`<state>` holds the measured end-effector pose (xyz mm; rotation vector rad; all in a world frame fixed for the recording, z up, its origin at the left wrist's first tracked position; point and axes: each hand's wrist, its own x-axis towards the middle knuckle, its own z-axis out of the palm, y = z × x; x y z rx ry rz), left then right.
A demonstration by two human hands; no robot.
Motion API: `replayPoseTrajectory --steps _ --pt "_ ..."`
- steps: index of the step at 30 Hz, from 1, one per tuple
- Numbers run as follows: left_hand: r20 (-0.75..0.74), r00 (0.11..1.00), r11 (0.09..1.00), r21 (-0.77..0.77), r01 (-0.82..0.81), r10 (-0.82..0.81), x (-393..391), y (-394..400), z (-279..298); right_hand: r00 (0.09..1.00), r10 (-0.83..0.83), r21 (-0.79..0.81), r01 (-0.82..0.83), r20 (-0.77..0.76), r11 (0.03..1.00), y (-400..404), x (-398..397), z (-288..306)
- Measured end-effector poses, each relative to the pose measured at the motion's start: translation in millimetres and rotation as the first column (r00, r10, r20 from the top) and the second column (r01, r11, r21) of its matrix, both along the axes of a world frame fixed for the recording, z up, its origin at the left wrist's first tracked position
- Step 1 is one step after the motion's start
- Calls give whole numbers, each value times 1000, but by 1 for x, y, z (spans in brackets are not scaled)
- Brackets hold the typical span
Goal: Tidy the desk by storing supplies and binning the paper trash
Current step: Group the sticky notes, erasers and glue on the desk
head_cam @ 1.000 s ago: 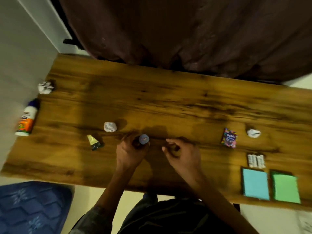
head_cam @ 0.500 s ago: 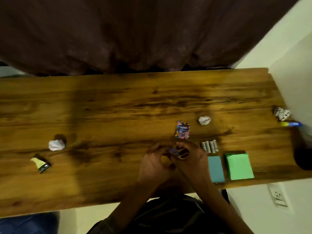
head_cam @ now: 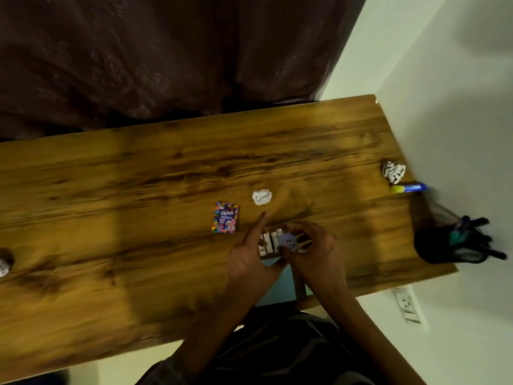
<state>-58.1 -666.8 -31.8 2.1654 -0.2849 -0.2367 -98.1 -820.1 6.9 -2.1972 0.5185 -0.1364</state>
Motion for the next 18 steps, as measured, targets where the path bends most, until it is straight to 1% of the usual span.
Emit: replayPoseTrajectory --steps 2,4,6,10,15,18 --pt "-22 998 998 30 -57 58 2 -1 -3 1000 4 26 -4 -20 1000 -15 1 -8" --pt "-43 996 997 39 -71 73 3 0 -4 999 22 31 -21 -41 999 -28 4 -14" --pt "-68 993 995 43 -89 92 2 4 -1 997 60 17 -59 -51 998 -35 8 -19" --pt "-71 984 979 134 -153 163 1 16 -10 985 156 -36 -159 -68 987 -40 14 -30" --pt "-78 973 971 119 -206 215 3 25 -8 974 185 -5 -187 -128 982 -42 23 -40" --pt "-79 971 968 127 -216 227 3 24 -4 968 196 -21 -202 -159 979 -42 24 -40"
